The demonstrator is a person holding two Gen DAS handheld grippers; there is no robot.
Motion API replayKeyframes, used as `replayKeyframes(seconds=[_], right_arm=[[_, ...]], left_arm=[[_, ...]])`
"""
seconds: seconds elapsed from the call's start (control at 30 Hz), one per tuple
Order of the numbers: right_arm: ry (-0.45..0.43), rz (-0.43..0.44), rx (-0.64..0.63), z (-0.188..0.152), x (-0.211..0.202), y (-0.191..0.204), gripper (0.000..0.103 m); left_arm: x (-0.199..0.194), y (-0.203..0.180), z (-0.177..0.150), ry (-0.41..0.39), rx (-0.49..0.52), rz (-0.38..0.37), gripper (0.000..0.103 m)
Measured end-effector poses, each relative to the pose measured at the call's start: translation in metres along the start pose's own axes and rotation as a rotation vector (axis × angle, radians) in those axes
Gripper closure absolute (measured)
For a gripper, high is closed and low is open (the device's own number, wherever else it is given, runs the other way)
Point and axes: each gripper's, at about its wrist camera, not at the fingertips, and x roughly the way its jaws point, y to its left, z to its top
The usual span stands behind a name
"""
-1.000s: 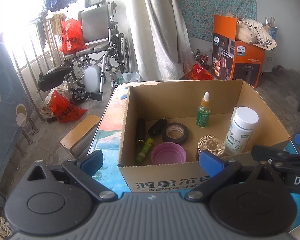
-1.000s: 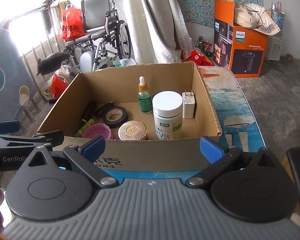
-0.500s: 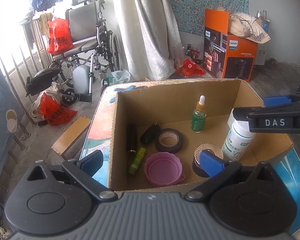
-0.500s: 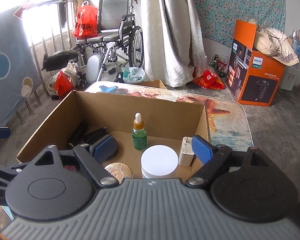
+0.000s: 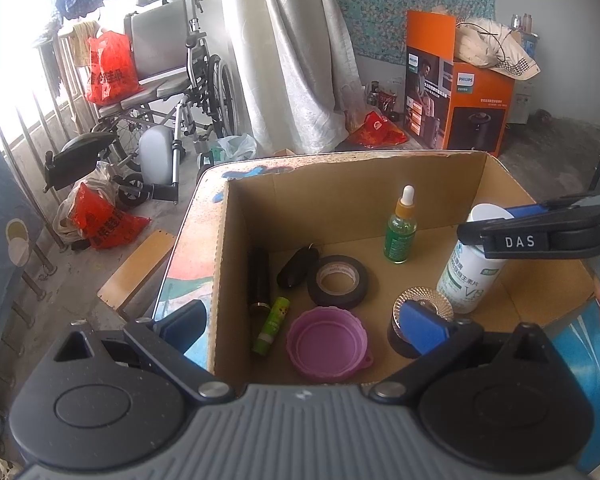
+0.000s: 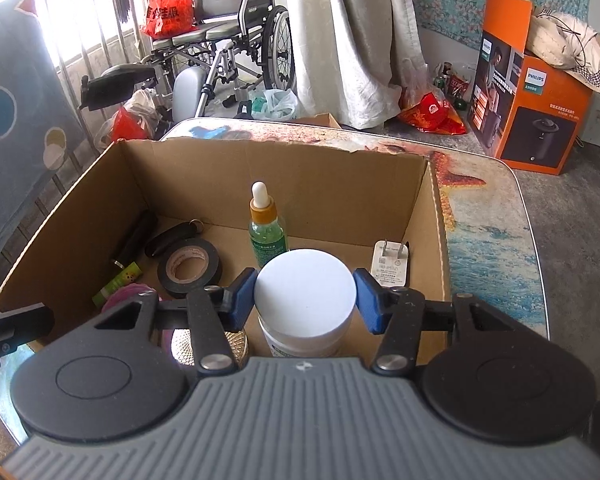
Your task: Organize rigid objects
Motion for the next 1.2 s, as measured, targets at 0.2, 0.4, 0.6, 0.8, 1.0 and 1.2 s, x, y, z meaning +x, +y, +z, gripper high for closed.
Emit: replayKeyframes(seconds=[0.2,0.4,0.6,0.8,1.0,1.2], right_arm=[[0.006,-0.013,-0.069,0.011,0.021,0.011,0.052],[-0.003,-0.043,-0.077,0.013,0.017,0.015,0.032],[-0.100,-0.041,0.039,-0.004,-0.051,-0.001,0.017],[-0.163,-0.067,0.179,-0.055,-0.117,-0.001,0.001],[-0.090,-0.113,0.185,-0.096,-0.125,0.017,0.001],[-0.059,-0.134,0.183,-0.103,-0.122,0.023,0.001]], left_arm=[[0.002,0.002,0.001,0.005,-0.001,0.007,0.000],[-0.001,0.003,-0.001,0.007,-0.006,0.014,0.000],[-0.009,0.001,-0.002,0.001,-0.012,0.011,0.000],[-0.020,-0.004,-0.009,0.001,-0.027,0.000,0.000],[-0.034,-0.016,-0.018,-0.007,-0.014,-0.005,0.000],[-0.040,-0.019,-0.024,-0.002,-0.027,-0.005,0.000]])
